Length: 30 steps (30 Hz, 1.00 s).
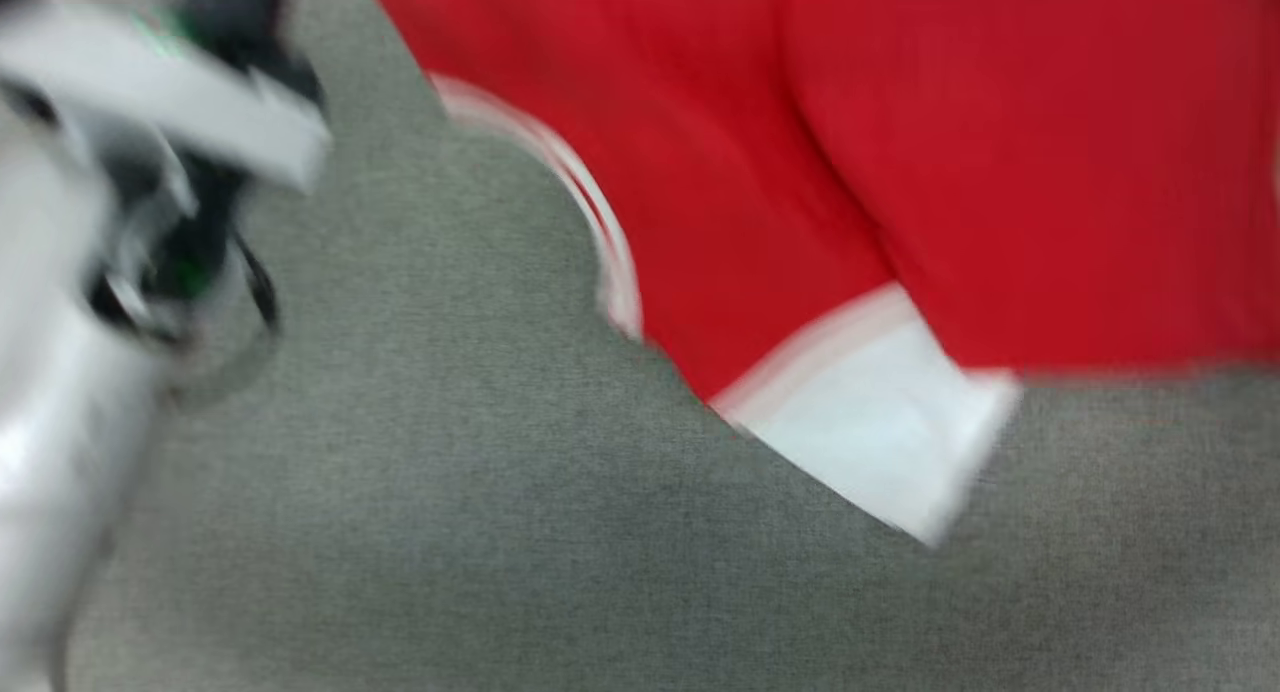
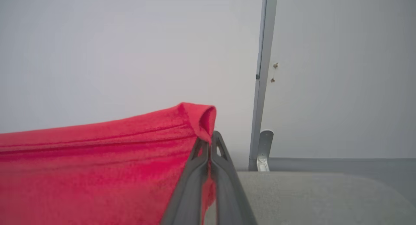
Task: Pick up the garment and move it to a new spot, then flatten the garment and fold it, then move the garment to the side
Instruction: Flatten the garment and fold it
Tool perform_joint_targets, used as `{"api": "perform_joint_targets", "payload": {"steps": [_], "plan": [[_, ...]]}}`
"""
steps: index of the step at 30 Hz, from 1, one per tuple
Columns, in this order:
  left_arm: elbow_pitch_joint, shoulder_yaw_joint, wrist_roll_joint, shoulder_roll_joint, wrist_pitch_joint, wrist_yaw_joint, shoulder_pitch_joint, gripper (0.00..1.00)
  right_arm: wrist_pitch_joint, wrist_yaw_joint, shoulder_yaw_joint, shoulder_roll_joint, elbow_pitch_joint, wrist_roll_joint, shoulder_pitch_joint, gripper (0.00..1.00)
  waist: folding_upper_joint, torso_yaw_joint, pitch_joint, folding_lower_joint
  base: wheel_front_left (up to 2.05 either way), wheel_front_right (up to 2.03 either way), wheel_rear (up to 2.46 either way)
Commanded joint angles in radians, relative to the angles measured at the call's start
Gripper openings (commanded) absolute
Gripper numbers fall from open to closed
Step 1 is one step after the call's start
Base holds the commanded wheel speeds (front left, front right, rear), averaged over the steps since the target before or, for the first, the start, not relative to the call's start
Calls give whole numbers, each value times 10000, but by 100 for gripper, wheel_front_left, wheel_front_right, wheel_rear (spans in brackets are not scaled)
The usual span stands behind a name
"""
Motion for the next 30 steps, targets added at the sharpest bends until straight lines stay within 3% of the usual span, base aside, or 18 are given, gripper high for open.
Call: {"api": "perform_joint_targets", "payload": {"steps": [1, 10, 17, 23, 30], "plan": [[432, 118, 227, 35, -81, 58, -608, 0, -295, -27, -281, 115, 266, -193, -429, 0, 0, -293, 372, 0, 0, 0, 0], [3850, 626, 1054, -684, -936, -530, -5791, 0, -2333, -47, -1480, 943, 1938, -1798, -3524, 0, 0, -610, 915, 0, 0, 0, 0], [5400, 507, 1164, -1243, -1226, -1110, -7187, 0, -2901, -54, -1619, 1297, 2821, -2141, -4116, 0, 0, -537, 829, 0, 0, 0, 0], [5511, 328, 889, -1625, -1445, -1444, -5458, 0, -3023, -43, -501, 1231, 2528, -1532, -2778, 0, 0, -448, 680, 0, 0, 0, 0], [2596, 1267, 669, -1910, -1477, -1459, -1124, 0, -2672, -28, 1151, 316, 762, -273, -44, 0, 0, -451, 606, 0, 0, 0, 0]]}}
